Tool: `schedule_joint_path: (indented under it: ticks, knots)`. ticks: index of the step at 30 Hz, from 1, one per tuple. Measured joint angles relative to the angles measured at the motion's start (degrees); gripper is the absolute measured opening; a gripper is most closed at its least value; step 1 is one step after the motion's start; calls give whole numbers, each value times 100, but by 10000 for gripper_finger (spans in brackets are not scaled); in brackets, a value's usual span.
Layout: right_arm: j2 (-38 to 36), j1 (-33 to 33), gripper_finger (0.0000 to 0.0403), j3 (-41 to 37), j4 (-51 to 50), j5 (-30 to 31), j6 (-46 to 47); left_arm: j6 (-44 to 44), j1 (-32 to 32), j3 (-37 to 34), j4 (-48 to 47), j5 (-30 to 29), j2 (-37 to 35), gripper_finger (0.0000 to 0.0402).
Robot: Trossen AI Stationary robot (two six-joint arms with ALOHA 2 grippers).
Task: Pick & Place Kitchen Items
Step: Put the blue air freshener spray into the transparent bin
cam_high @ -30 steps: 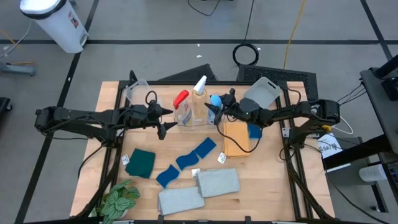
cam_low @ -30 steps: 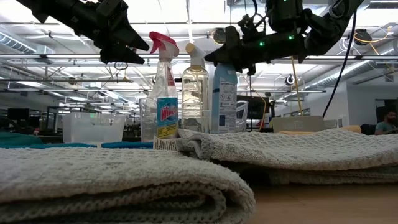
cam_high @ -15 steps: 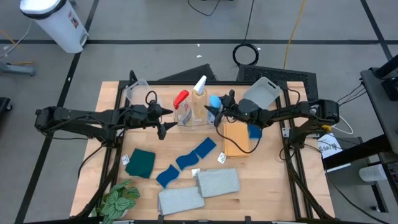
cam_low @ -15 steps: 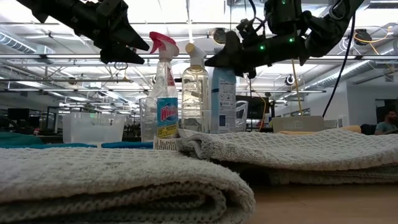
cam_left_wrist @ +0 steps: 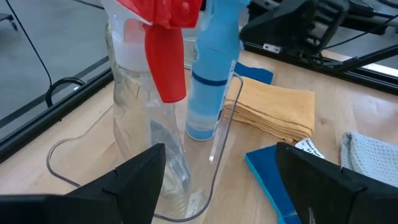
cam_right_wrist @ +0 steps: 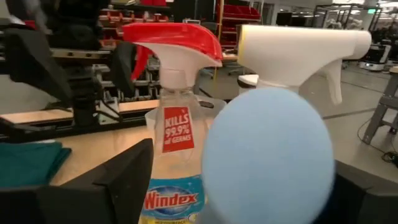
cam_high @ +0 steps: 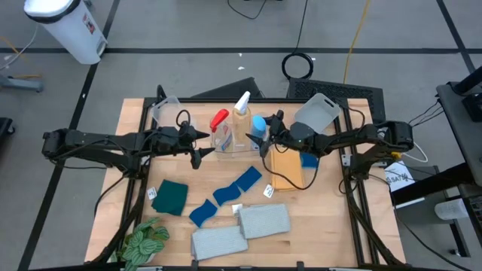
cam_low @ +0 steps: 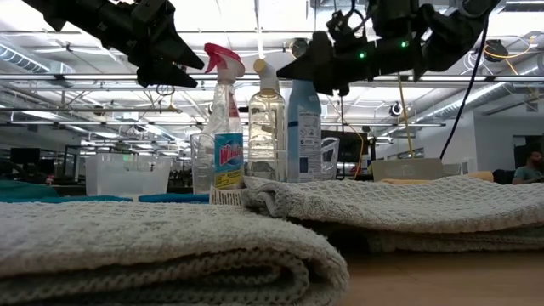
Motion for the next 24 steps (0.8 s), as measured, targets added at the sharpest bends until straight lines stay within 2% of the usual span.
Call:
schedule_joint_path:
  ticks: [13, 24]
  knots:
    - [-1022, 132, 314, -40, -1302, 65, 3, 0, -1, 0, 0, 0, -1, 308]
    - [-1242, 129, 313, -48, -1427, 774, -493, 0, -1, 0, 0, 1, 1, 308]
